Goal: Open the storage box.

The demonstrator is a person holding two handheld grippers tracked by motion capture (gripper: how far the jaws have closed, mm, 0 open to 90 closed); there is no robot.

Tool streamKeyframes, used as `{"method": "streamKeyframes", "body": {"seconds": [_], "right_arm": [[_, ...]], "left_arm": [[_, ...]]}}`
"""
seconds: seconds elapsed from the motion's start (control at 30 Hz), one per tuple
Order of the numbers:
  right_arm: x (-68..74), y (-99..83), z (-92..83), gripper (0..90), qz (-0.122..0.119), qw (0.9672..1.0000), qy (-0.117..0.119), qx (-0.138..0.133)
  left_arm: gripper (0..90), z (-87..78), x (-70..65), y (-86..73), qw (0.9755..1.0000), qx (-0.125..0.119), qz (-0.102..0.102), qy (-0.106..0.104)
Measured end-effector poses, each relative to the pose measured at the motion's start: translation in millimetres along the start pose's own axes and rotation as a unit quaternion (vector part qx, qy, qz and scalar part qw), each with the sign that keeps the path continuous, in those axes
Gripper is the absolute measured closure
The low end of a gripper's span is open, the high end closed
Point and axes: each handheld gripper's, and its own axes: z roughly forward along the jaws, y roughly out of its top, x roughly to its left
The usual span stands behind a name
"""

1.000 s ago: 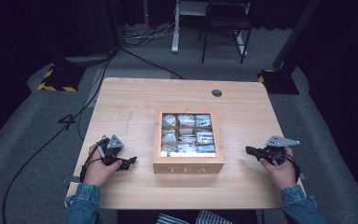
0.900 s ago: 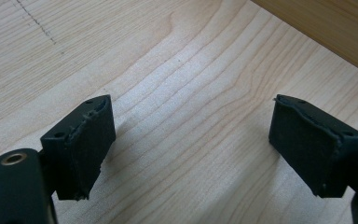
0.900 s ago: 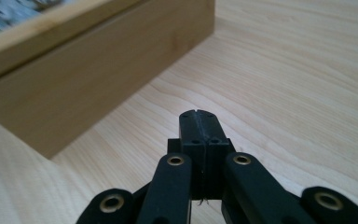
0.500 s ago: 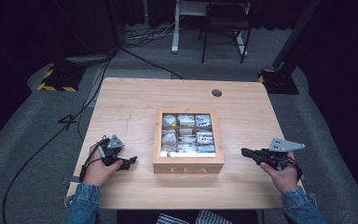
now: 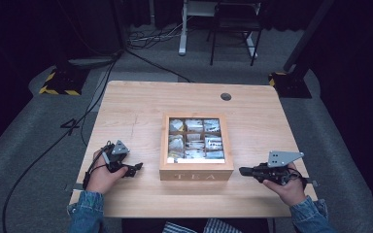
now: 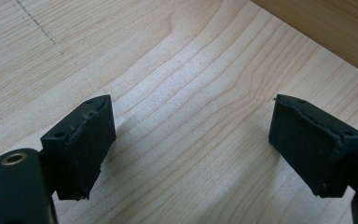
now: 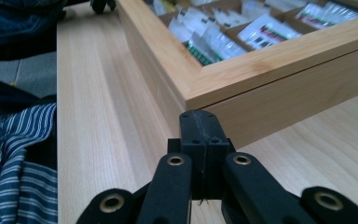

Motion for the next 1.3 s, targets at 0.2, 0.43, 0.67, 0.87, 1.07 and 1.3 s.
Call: {"method": "streamKeyframes", "body": {"seconds": [0.2, 0.43, 0.67, 0.87, 1.07, 1.3], "right_arm": [[4.0, -0.5, 9.8, 90.0, -0.011, 0.9997, 0.0, 0.023], [4.5, -0.3, 18.6, 90.0, -0.011, 0.9995, -0.002, 0.029], [2.5, -0.8, 20.5, 90.0, -0.007, 0.9998, 0.0, 0.02], [2.1, -0.1, 20.3, 90.0, -0.002, 0.9999, 0.003, 0.016], [-0.8, 3.0, 18.1, 90.0, 0.014, 0.9998, 0.015, -0.005], [-2.5, 9.1, 13.9, 90.0, 0.023, 0.9989, 0.02, -0.036]], "left_arm": [[15.1, -0.2, 0.1, 0.1, 1.0, 0.001, 0.0, -0.001], [15.1, 0.0, -0.3, 0.5, 1.0, 0.003, -0.001, 0.0], [15.1, 0.3, -0.7, 0.5, 1.0, 0.002, -0.003, 0.0], [15.1, 0.4, -0.7, 0.7, 1.0, 0.001, -0.001, 0.004], [15.1, 0.4, -1.3, 0.7, 1.0, 0.001, -0.001, 0.002], [15.2, 0.0, -4.0, 0.2, 1.0, 0.001, -0.005, 0.007]]}}
